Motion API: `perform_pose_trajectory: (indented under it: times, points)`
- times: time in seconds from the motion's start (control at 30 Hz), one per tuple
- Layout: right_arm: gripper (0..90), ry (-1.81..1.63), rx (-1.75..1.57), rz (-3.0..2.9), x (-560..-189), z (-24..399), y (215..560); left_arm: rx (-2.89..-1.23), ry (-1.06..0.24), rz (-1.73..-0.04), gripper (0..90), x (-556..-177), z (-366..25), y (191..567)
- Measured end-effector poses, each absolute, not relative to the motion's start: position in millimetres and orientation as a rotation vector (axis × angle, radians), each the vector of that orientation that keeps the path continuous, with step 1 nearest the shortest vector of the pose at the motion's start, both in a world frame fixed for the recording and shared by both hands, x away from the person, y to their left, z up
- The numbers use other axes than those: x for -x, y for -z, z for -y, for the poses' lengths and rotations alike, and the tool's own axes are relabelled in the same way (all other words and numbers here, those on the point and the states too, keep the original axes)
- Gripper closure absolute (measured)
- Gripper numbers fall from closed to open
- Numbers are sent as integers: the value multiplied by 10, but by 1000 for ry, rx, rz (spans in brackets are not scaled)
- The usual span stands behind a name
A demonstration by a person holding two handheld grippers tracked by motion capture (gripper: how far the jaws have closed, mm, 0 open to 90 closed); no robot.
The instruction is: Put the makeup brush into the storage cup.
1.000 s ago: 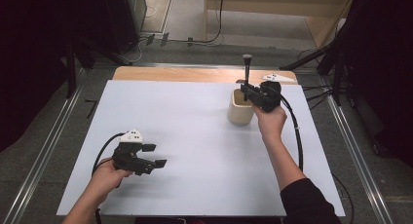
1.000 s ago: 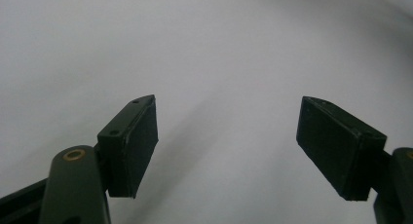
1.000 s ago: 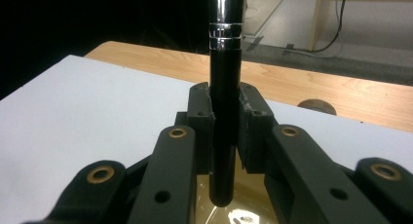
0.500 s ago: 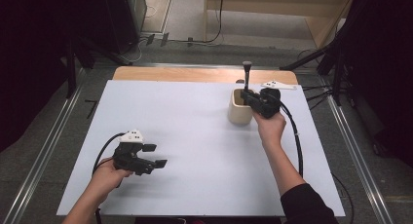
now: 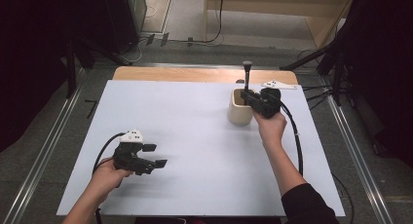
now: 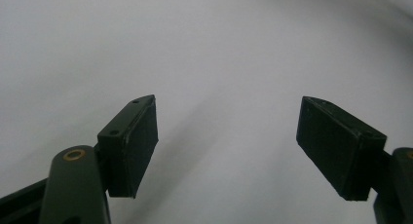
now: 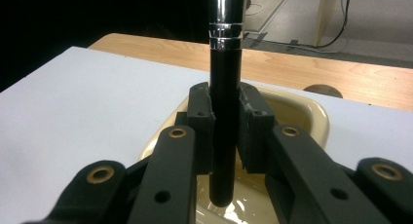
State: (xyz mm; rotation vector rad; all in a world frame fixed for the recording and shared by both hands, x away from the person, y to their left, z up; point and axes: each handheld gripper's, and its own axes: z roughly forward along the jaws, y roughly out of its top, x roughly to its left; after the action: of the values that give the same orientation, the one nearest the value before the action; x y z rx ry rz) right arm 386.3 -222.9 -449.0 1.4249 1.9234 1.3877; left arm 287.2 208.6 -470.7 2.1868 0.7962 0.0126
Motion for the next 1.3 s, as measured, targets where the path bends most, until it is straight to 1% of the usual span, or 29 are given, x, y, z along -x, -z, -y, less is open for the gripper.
perform_pose_trajectory:
  times: [0.03, 0.1, 0.13, 0.33, 0.43, 0.6, 0.93, 1.3]
  points:
    - [756, -1386, -1411, -1927, -3856, 2230, 4481, -2182, -25, -797, 241, -2866, -2083, 4699]
    - [503, -1380, -1335, -1908, -3822, 2226, 4442, -2163, -36, -781, 245, -2858, -2087, 4670]
    - [412, -1356, -1298, -1896, -3796, 2220, 4405, -2156, -37, -784, 244, -2857, -2085, 4666]
    - [254, -1360, -1288, -1962, -3739, 2210, 4351, -2186, -21, -787, 244, -2866, -2079, 4696]
    - [234, -1364, -1307, -2013, -3716, 2199, 4351, -2182, -18, -794, 244, -2868, -2082, 4697]
    - [233, -1371, -1295, -2084, -3614, 2179, 4327, -2183, -18, -797, 244, -2868, -2084, 4698]
    - [251, -1437, -1294, -2214, -3318, 2210, 4409, -2192, -14, -800, 244, -2883, -2094, 4708]
    - [258, -1441, -1224, -2297, -3186, 2095, 4465, -2194, -14, -806, 244, -2893, -2102, 4720]
